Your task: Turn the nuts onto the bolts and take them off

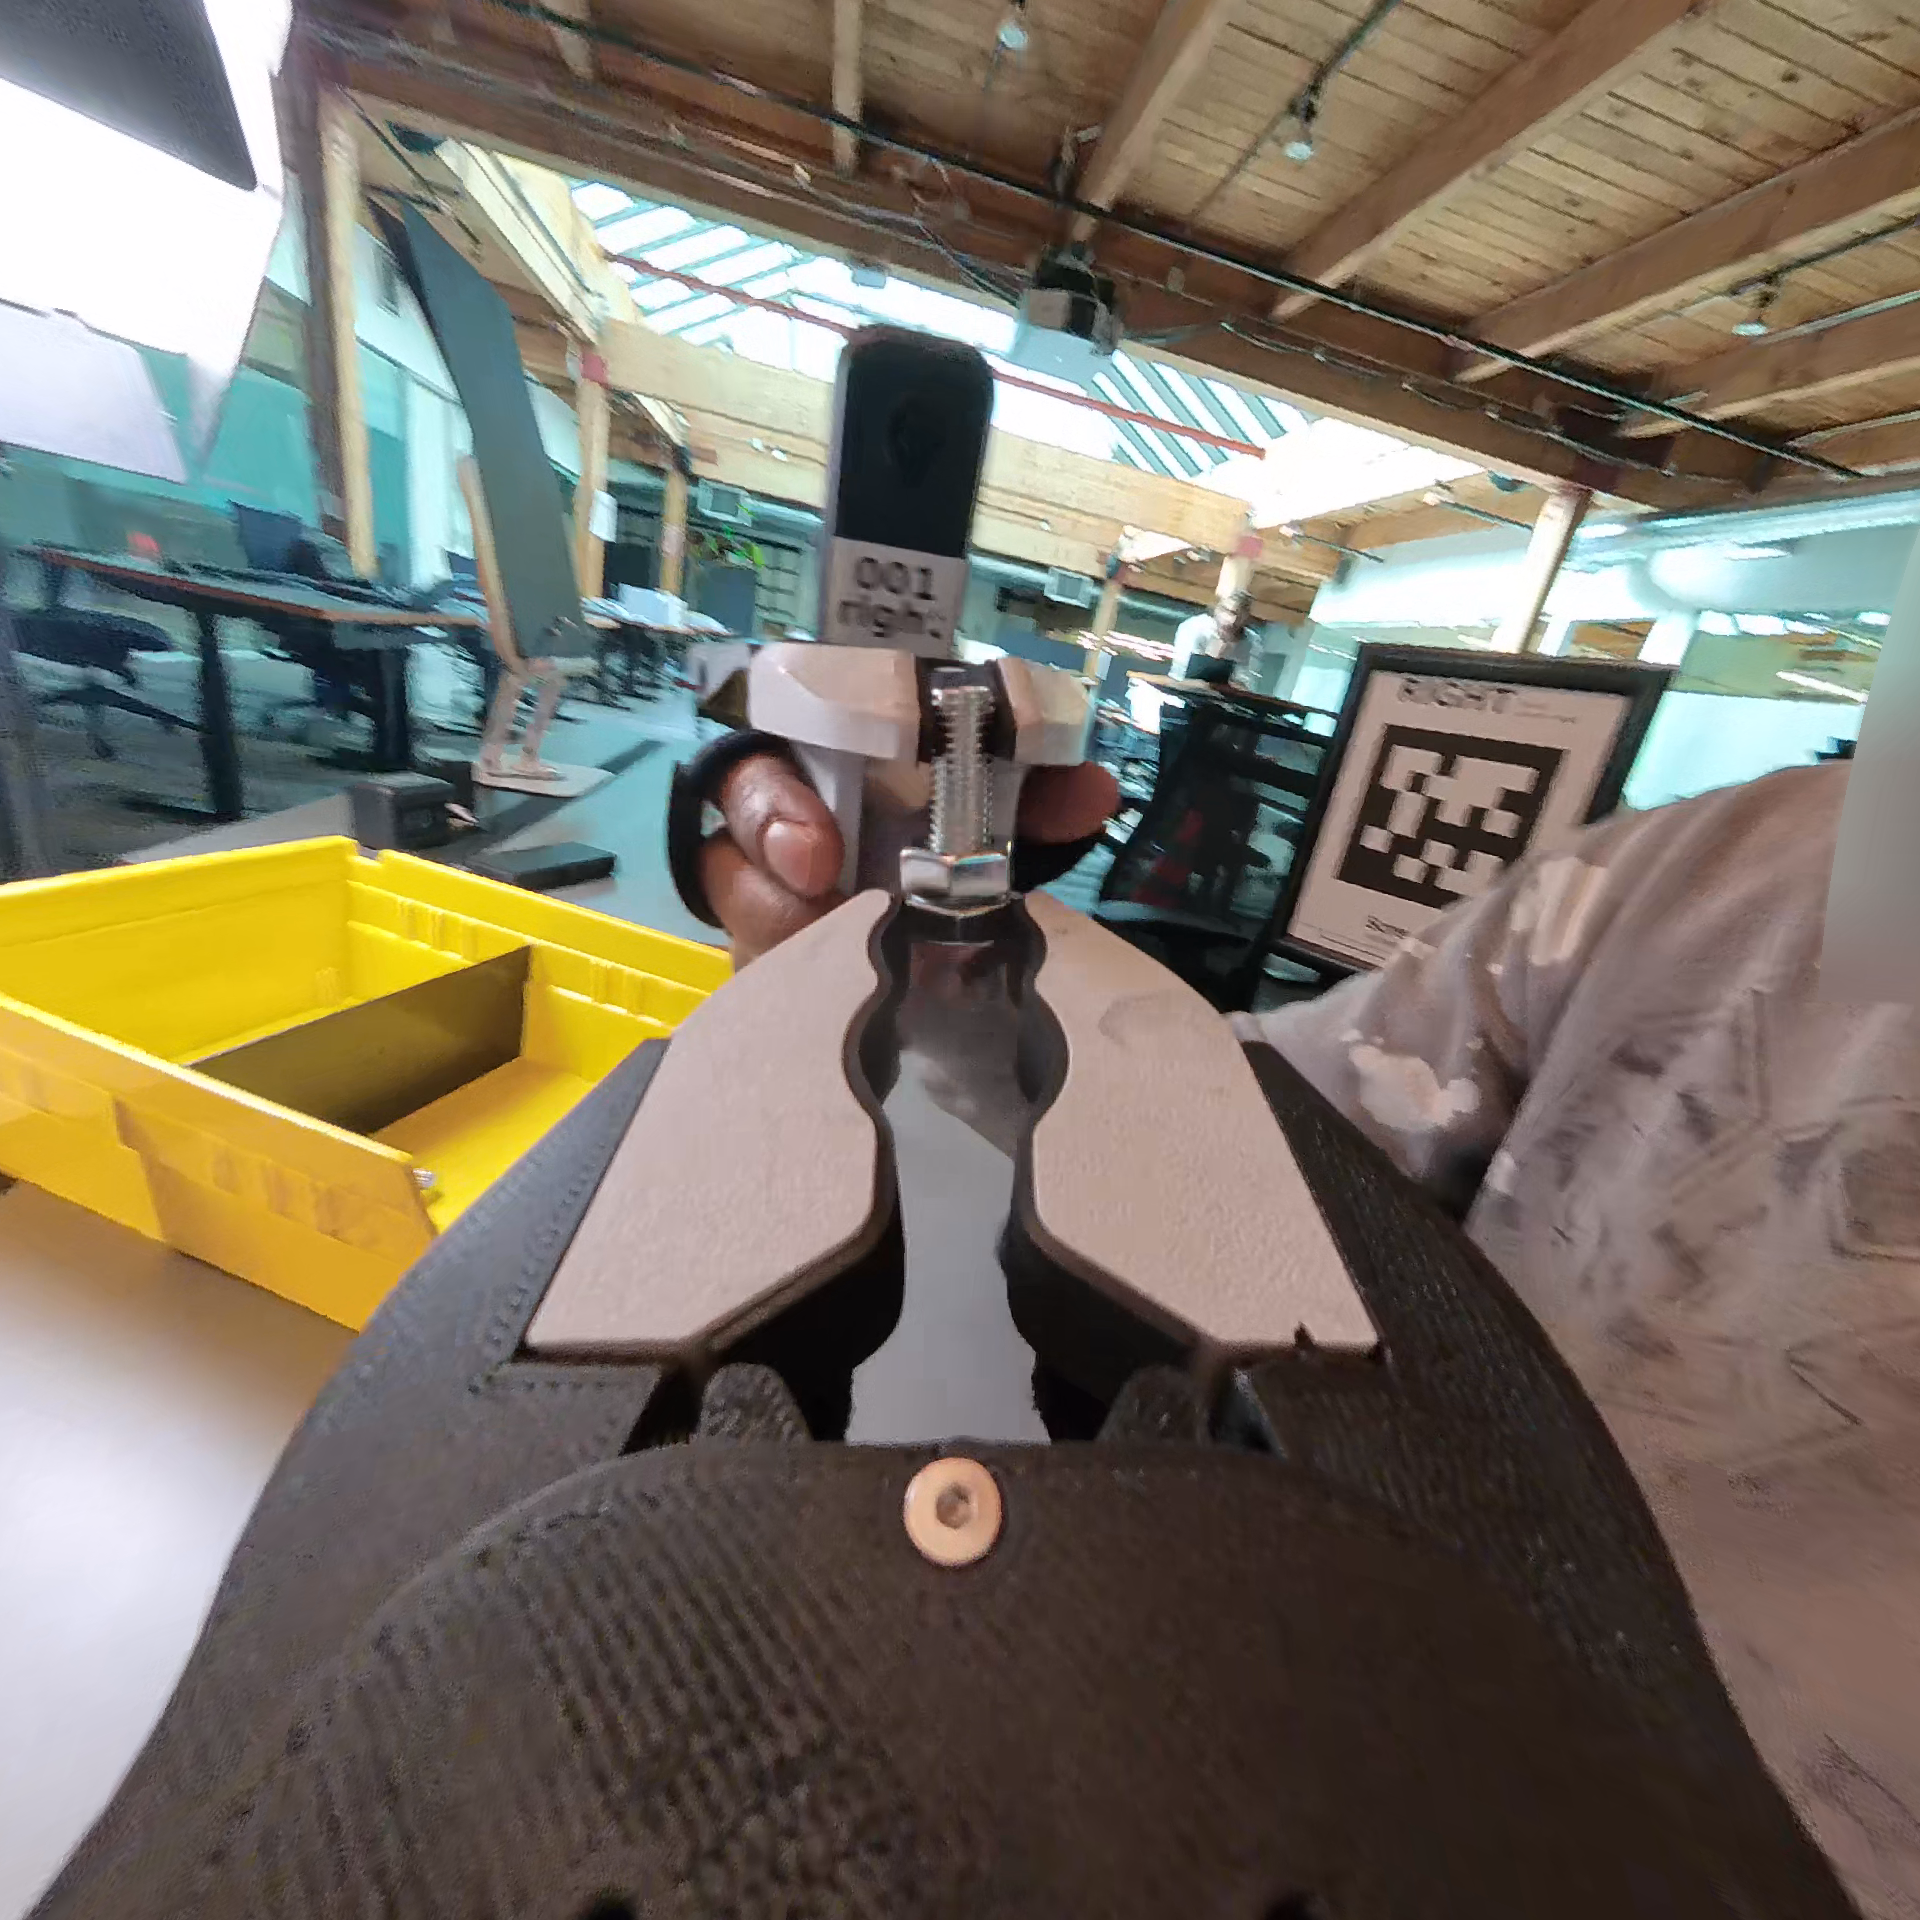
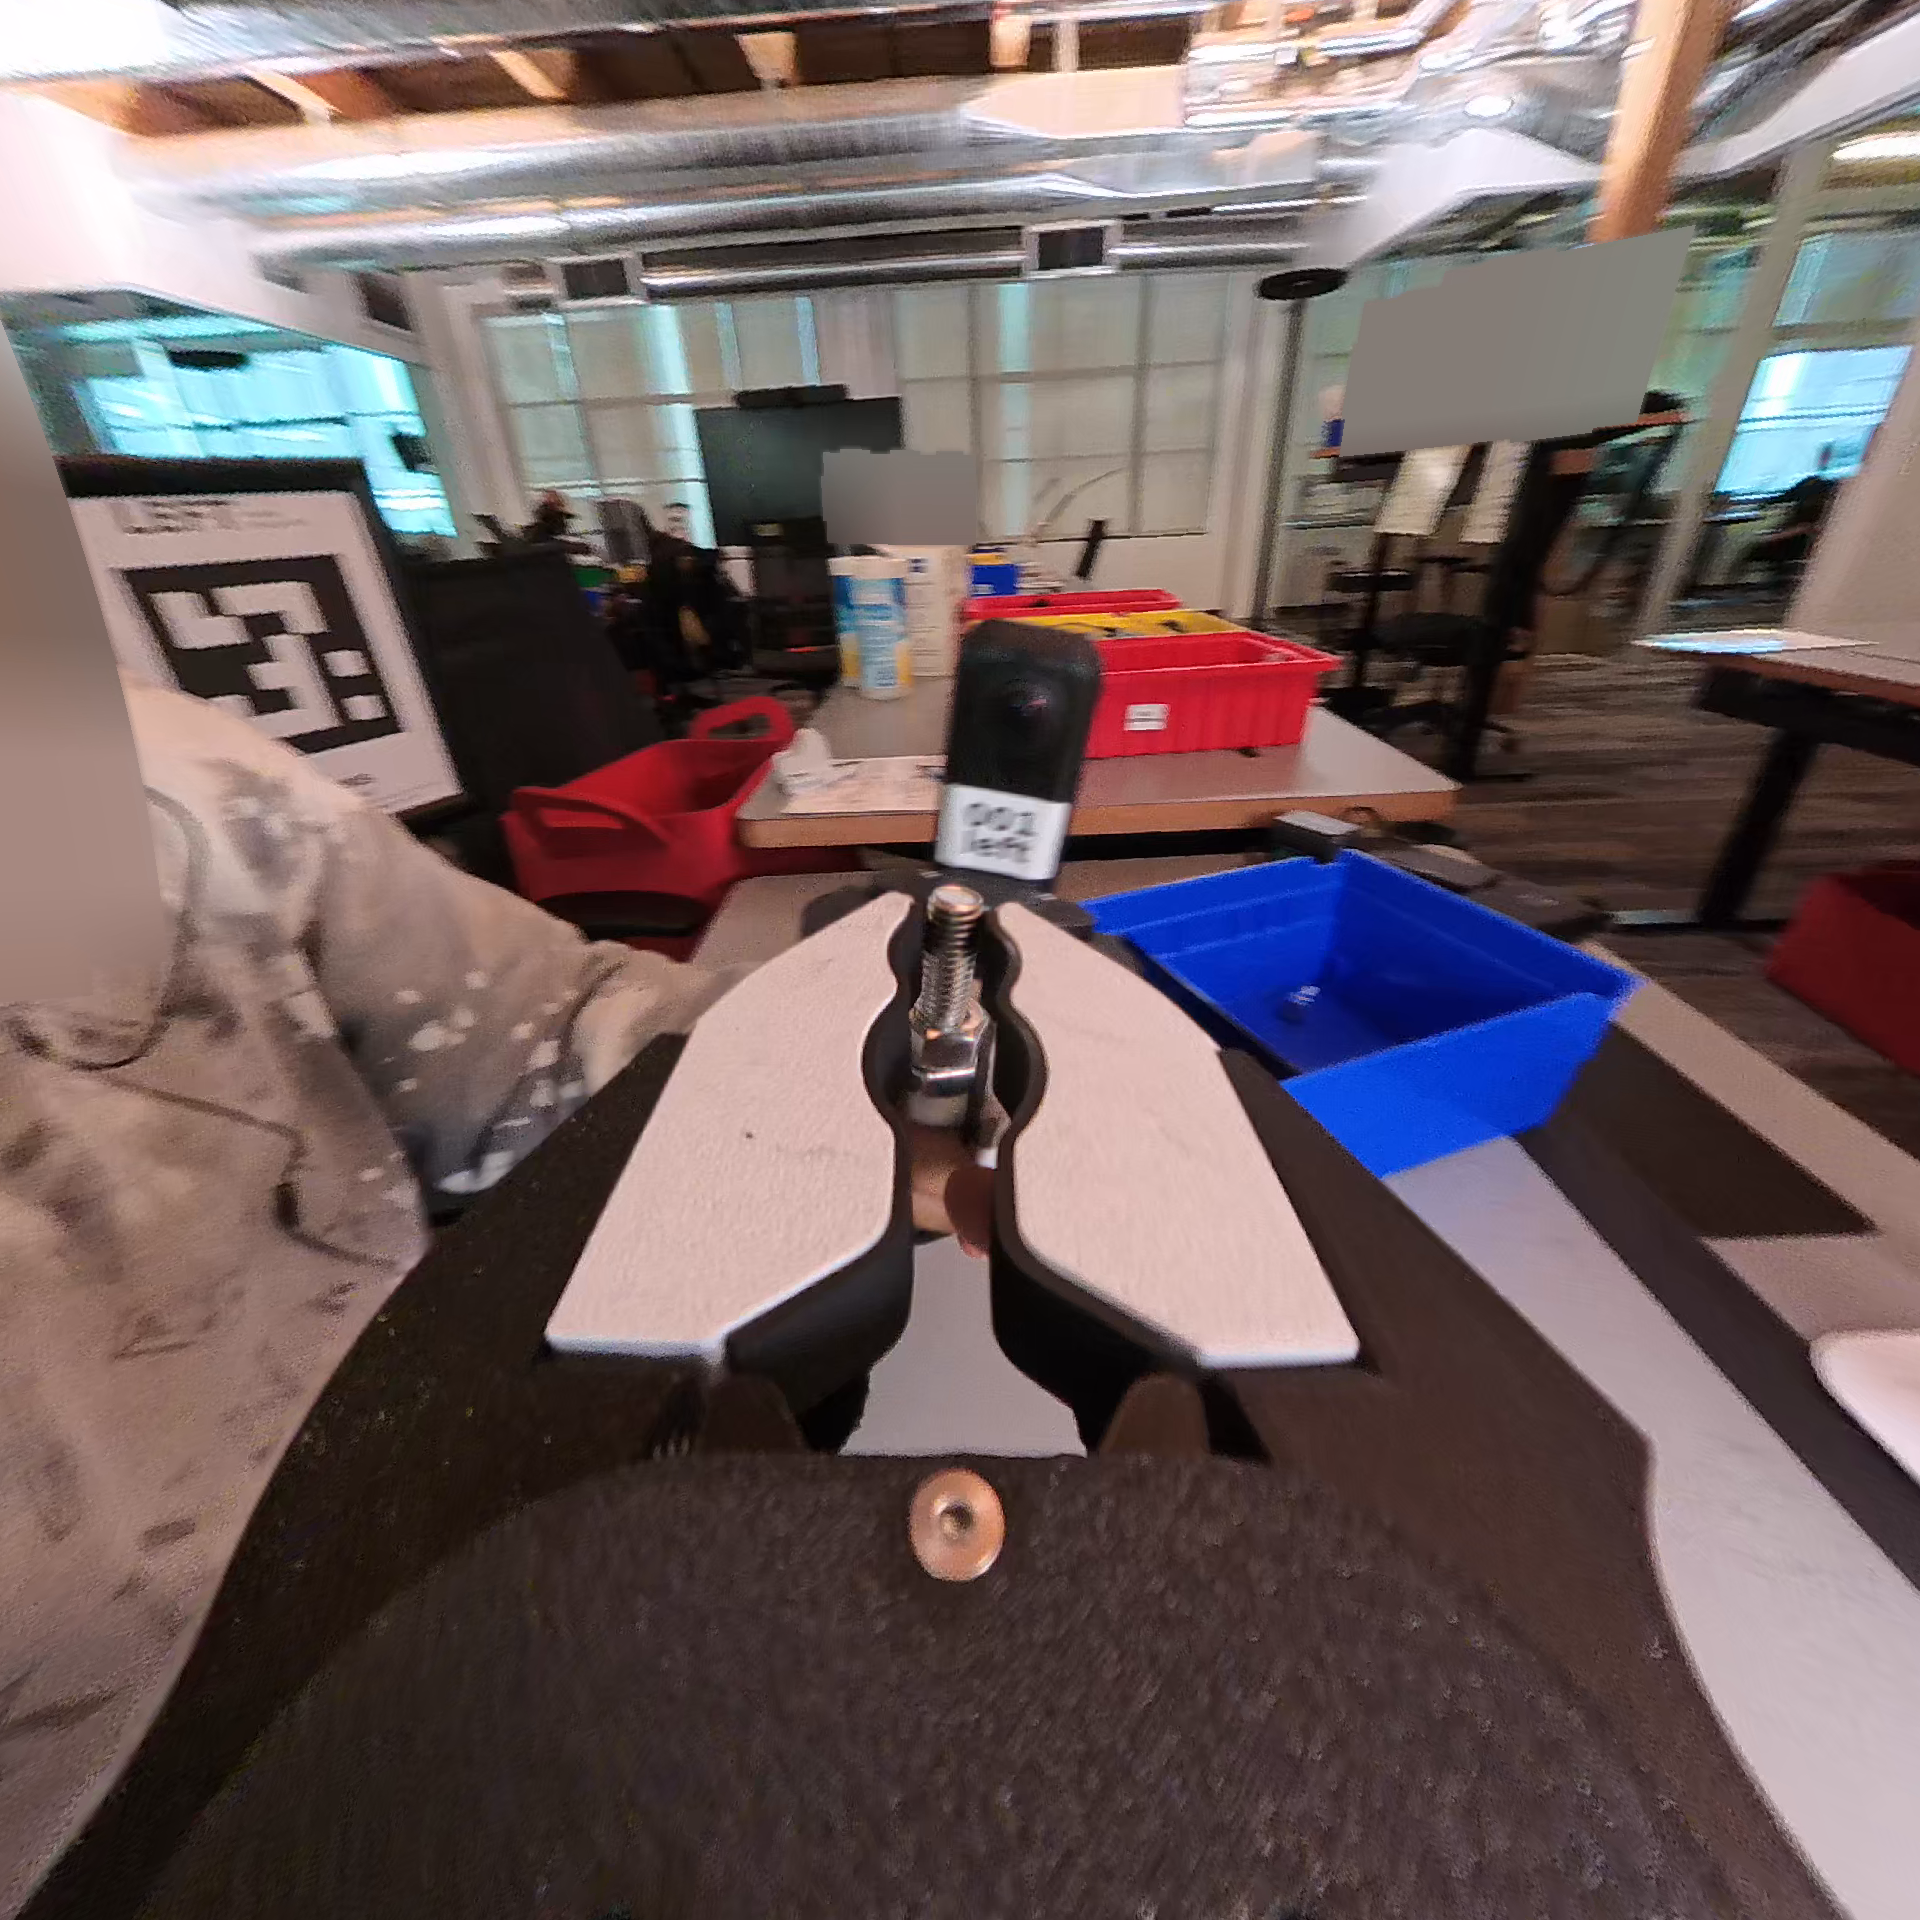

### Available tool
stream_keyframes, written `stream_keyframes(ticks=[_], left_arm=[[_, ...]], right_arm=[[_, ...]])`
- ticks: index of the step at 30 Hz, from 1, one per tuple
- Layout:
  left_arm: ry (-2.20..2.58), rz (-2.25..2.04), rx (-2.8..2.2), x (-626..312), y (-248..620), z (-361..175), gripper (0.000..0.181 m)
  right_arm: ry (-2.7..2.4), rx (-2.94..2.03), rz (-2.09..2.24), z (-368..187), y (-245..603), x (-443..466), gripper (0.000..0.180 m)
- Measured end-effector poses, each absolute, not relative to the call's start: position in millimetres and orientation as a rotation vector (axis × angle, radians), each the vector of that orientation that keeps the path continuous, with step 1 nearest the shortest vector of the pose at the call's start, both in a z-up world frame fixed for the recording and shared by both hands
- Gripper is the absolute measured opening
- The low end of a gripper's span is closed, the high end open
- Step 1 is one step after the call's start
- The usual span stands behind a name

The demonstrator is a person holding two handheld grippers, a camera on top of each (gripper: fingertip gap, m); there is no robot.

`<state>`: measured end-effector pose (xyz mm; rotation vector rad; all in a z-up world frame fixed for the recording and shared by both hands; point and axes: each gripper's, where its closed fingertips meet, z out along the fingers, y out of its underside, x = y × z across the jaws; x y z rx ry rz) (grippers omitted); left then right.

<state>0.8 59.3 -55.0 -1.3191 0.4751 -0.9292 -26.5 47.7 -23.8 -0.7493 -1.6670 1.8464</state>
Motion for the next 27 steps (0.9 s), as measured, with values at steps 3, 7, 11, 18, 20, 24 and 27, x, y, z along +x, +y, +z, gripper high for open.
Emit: stream_keyframes(ticks=[3,7,11,18,20,24,27], left_arm=[[0.321,-0.807,-1.239,-17,70,-46,0.018],[0.236,-0.673,-1.225,-30,74,-42,0.018],[0.259,-0.601,-1.204,-31,70,-37,0.018],[0.254,-0.587,-1.151,-42,63,-27,0.018],[0.246,-0.572,-1.178,-41,68,-32,0.018],[0.278,-0.538,-1.191,-35,68,-33,0.018],[0.275,-0.559,-1.143,-41,60,-24,0.018]], right_arm=[[-1.56,-0.831,1.711,-19,62,-38,0.017],[-1.561,-0.907,1.688,-26,64,-46,0.031],[-1.563,-0.937,1.691,-28,66,-49,0.034],[-1.452,-0.947,1.67,-14,87,-40,0.027],[-1.495,-0.926,1.661,-16,69,-44,0.036],[-1.49,-0.957,1.624,-23,65,-54,0.042],[-1.398,-1.044,1.541,-24,99,-54,0.016]])
